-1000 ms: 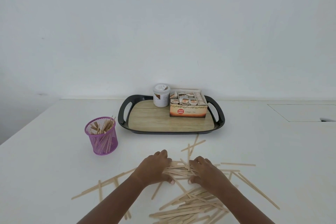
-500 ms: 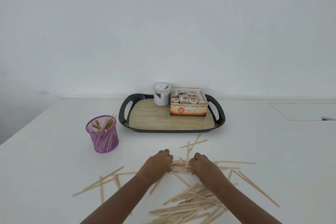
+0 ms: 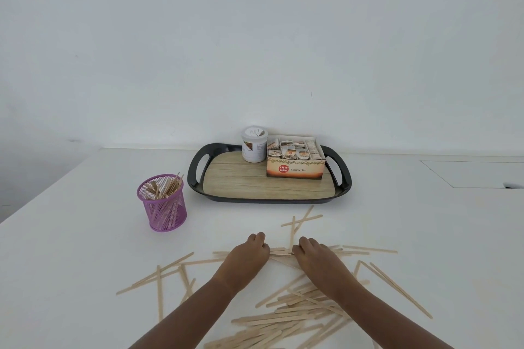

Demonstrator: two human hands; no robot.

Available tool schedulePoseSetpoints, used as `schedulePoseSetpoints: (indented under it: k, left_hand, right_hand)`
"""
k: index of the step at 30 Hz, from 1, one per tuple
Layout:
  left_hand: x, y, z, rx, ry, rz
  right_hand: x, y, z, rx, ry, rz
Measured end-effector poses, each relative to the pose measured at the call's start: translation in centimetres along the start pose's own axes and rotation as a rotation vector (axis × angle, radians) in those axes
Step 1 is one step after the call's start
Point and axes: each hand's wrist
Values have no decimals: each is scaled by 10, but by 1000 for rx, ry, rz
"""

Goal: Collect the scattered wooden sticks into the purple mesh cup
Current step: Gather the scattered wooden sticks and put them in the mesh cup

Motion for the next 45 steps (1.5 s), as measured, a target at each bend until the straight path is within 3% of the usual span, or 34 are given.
schedulePoseSetpoints:
  k: [8,23,26,34,40,45]
  left_hand:
    - [-2,-2,-3,81,36,80]
    - [3,-23,9,22,223,56]
    - [11,-34,17,27,284,121]
    - [18,-67,10,396,389,287]
    - [18,-83,24,774,487,411]
    - [22,-96,30,904,508,422]
  right_hand:
    - [-4,12,-3,-216,-119,50]
    - [-11,17,6,-379,40,-35]
    - [-12,20,8,-428,81,-63]
    - [-19,23,14,-664,214,-139]
    - [-33,5,41,-1006,364,-222]
    - [-52,-13,62,-1217,393,-281]
Point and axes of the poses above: each hand's wrist, its own x-axis away from the middle knuckle, its own z-axis out of the back of the hand, y = z × x, and after that the axes turned 8 degrees about -x, right-handed
